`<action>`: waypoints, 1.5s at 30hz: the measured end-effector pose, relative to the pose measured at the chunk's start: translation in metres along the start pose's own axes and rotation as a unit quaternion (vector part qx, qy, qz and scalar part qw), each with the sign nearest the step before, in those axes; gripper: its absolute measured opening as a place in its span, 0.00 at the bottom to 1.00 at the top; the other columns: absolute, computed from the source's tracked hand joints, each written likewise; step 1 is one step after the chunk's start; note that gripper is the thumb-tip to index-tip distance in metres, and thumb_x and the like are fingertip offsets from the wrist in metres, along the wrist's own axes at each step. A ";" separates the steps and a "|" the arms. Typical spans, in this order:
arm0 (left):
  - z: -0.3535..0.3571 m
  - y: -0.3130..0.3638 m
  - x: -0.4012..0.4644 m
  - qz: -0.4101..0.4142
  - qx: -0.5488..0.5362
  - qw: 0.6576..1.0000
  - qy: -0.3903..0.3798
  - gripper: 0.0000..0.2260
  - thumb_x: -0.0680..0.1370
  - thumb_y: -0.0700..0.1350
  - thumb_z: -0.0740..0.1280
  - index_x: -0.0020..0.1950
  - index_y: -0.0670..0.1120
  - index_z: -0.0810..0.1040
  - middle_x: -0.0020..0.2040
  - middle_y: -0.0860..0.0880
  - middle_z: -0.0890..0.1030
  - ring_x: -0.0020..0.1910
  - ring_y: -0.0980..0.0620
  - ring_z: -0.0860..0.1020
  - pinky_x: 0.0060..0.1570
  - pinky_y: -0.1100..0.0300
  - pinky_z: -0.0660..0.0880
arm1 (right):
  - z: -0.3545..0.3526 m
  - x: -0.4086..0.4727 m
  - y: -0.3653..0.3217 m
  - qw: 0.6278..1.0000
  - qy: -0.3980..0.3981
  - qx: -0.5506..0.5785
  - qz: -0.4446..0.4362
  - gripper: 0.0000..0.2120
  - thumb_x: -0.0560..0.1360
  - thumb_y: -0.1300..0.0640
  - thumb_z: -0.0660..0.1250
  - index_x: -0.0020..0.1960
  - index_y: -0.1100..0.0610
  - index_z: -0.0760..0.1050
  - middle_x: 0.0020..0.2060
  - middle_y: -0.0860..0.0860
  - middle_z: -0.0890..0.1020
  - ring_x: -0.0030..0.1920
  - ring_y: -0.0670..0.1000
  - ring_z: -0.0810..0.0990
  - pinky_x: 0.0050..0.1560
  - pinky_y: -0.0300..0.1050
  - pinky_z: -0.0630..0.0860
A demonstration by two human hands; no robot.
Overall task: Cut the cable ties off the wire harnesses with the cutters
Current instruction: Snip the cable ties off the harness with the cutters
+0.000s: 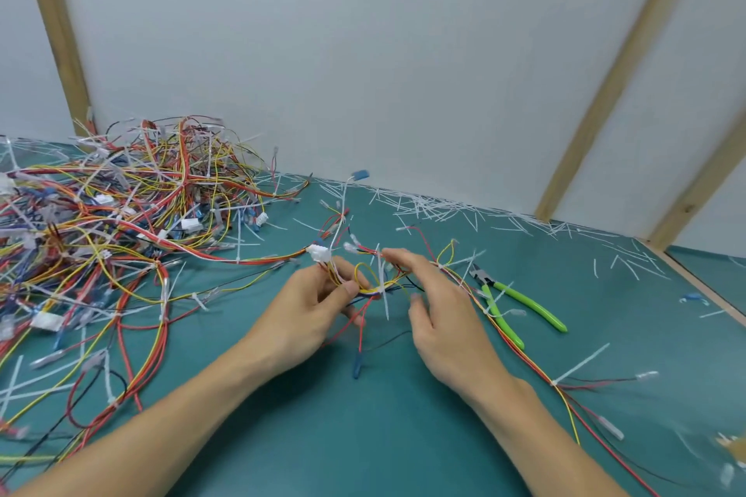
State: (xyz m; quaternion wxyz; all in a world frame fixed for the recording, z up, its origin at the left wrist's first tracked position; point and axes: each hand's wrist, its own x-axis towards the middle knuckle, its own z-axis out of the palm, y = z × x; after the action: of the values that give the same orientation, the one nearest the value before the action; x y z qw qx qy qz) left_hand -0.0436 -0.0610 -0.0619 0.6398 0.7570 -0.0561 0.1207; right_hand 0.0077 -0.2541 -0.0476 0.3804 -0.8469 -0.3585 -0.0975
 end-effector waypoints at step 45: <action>-0.003 0.009 -0.008 0.211 0.346 0.914 0.022 0.07 0.77 0.52 0.73 0.54 0.53 0.82 0.55 0.61 0.81 0.61 0.62 0.77 0.78 0.52 0.56 | 0.015 -0.005 0.002 0.981 0.112 0.137 0.076 0.05 0.85 0.51 0.61 0.51 0.46 0.74 0.36 0.42 0.81 0.38 0.44 0.78 0.39 0.39 0.70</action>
State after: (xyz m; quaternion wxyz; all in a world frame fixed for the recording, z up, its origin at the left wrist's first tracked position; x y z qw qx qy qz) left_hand -0.0543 -0.0602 -0.0547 0.2986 0.8986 -0.1549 0.2817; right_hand 0.0034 -0.2470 -0.0613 0.5370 -0.7952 -0.2582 -0.1124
